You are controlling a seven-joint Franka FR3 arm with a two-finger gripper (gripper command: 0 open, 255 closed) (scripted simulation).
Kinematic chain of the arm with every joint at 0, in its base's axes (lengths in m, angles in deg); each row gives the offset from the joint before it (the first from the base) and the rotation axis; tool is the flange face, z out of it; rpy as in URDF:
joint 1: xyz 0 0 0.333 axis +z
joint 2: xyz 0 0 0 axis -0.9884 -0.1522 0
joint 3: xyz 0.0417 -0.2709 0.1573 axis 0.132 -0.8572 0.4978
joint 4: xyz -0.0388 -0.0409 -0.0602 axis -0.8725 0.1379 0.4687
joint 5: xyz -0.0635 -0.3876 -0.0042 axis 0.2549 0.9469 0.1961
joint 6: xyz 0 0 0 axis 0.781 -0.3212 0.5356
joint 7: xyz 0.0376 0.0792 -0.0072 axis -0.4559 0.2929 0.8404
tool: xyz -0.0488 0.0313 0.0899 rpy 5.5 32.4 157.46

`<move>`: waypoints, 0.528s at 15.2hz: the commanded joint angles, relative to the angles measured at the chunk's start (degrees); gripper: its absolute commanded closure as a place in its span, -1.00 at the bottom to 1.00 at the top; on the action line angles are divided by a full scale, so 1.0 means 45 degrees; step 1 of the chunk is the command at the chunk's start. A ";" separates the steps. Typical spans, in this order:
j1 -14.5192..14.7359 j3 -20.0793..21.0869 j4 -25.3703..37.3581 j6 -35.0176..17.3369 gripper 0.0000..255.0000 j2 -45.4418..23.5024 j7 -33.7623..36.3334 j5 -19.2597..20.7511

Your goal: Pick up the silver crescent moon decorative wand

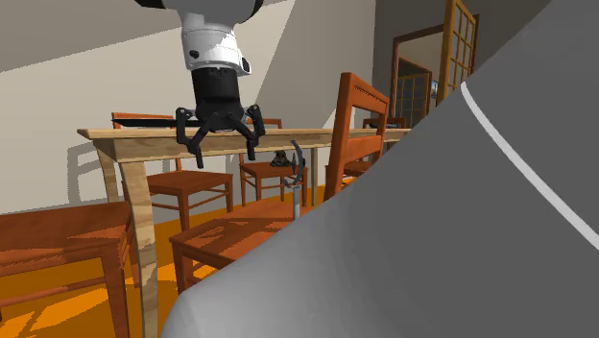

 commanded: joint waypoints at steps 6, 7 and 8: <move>-0.0810 -0.0492 0.1425 -0.0809 -1.00 -0.2111 0.0710 0.0434; -0.0959 -0.0594 0.1739 -0.0930 -1.00 -0.2520 0.0851 0.0507; -0.1105 -0.0698 0.2062 -0.1038 -1.00 -0.2925 0.0989 0.0575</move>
